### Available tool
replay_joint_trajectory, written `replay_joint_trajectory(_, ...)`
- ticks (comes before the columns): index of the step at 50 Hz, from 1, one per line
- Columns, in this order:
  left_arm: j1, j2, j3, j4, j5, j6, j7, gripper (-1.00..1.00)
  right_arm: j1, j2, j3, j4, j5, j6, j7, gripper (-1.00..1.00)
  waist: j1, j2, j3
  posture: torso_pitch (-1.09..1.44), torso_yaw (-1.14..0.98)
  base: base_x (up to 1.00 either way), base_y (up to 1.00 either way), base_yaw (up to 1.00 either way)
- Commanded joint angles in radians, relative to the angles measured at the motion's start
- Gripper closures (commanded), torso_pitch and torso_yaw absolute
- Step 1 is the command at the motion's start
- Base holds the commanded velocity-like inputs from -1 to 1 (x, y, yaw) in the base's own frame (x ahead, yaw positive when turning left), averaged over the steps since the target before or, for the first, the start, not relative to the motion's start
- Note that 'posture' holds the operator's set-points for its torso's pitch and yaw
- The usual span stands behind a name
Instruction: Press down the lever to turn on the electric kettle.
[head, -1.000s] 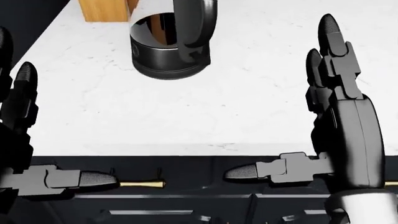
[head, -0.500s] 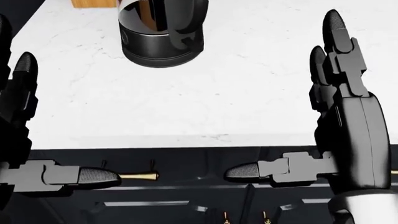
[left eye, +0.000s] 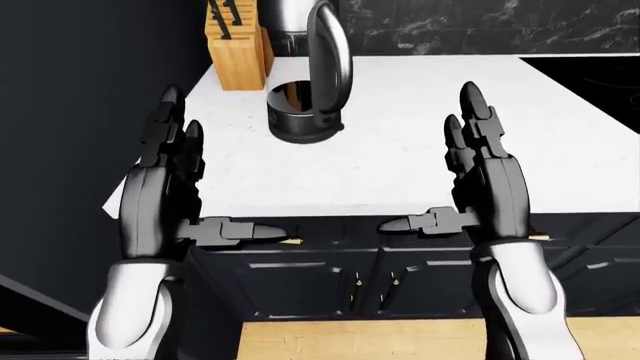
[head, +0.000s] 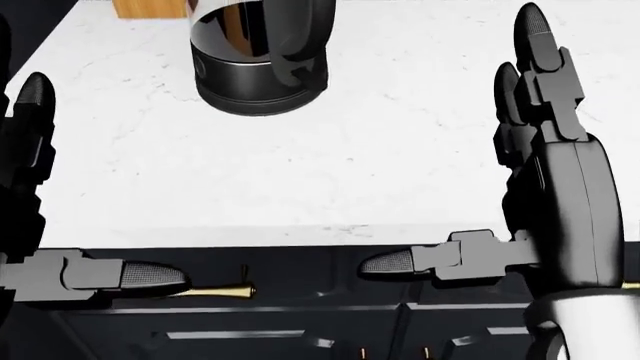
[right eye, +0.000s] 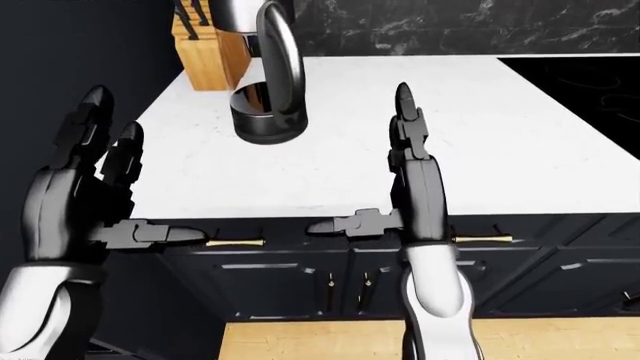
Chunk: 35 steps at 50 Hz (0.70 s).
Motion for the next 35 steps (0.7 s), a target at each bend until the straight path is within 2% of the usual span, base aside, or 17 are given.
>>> replay_joint_trajectory(1,-0.018,0.006,0.006,-0.025,-0.002,-0.028,0.002,-1.00,-0.024,-0.003,-0.002,-0.023,-0.001,-0.030,-0.003,-1.00,0.000,0.001,-0.017,0.00,0.00,0.01,0.00,0.00)
replay_joint_trajectory(7,-0.022,0.009,0.010,-0.024,-0.007,-0.026,0.003,-1.00,-0.030,-0.002,0.004,-0.023,-0.007,-0.027,-0.004,-1.00,0.000,0.001,-0.010,0.00,0.00,0.03,0.00,0.00)
replay_joint_trajectory(8,-0.020,0.009,0.010,-0.024,-0.007,-0.027,0.003,-1.00,-0.030,-0.003,0.006,-0.024,-0.009,-0.025,-0.003,-1.00,-0.001,0.005,-0.029,0.00,0.00,0.09,0.00,0.00)
replay_joint_trajectory(9,-0.020,0.010,0.010,-0.025,-0.008,-0.026,0.003,-1.00,-0.031,-0.003,0.007,-0.024,-0.011,-0.024,-0.003,-1.00,0.000,0.007,-0.007,0.00,0.00,0.09,0.00,0.00)
replay_joint_trajectory(10,-0.022,0.010,0.010,-0.027,-0.009,-0.022,0.004,-1.00,-0.030,-0.002,0.009,-0.028,-0.013,-0.021,-0.003,-1.00,0.000,0.010,0.003,0.00,0.00,0.09,0.00,0.00)
replay_joint_trajectory(16,-0.020,0.010,0.010,-0.033,-0.010,-0.018,0.006,-1.00,-0.032,0.000,0.009,-0.032,-0.016,-0.016,-0.002,-1.00,-0.001,0.019,0.014,0.00,0.00,0.11,0.00,0.00)
replay_joint_trajectory(19,-0.016,0.010,0.009,-0.033,-0.010,-0.021,0.006,-1.00,-0.032,0.001,0.012,-0.034,-0.019,-0.014,-0.003,-1.00,-0.001,0.013,0.012,0.00,0.00,0.12,0.00,0.00)
replay_joint_trajectory(23,-0.012,0.009,0.010,-0.032,-0.010,-0.025,0.005,-1.00,-0.028,0.002,0.014,-0.037,-0.022,-0.016,-0.003,-1.00,-0.002,-0.004,0.025,0.00,0.00,0.16,0.00,0.00)
replay_joint_trajectory(26,-0.009,0.008,0.007,-0.031,-0.009,-0.029,0.005,-1.00,-0.028,0.004,0.015,-0.040,-0.023,-0.014,-0.003,-1.00,-0.002,0.004,0.020,0.00,0.00,0.17,0.00,0.00)
replay_joint_trajectory(29,-0.007,0.007,0.006,-0.030,-0.008,-0.032,0.004,-1.00,-0.028,0.004,0.015,-0.041,-0.023,-0.014,-0.002,-1.00,0.001,-0.009,0.011,0.00,0.00,0.16,0.00,0.00)
replay_joint_trajectory(32,-0.004,0.006,0.006,-0.031,-0.008,-0.033,0.004,-1.00,-0.029,0.004,0.014,-0.039,-0.023,-0.016,-0.002,-1.00,-0.001,0.005,0.016,0.00,0.00,0.16,0.00,0.00)
replay_joint_trajectory(34,-0.003,0.006,0.005,-0.031,-0.007,-0.035,0.004,-1.00,-0.029,0.003,0.013,-0.038,-0.022,-0.017,-0.001,-1.00,-0.005,0.029,0.021,0.00,0.00,0.16,0.00,0.00)
replay_joint_trajectory(35,-0.002,0.006,0.005,-0.029,-0.007,-0.037,0.003,-1.00,-0.029,0.003,0.011,-0.035,-0.021,-0.020,-0.001,-1.00,-0.008,0.050,0.017,0.00,0.00,0.16,0.00,0.00)
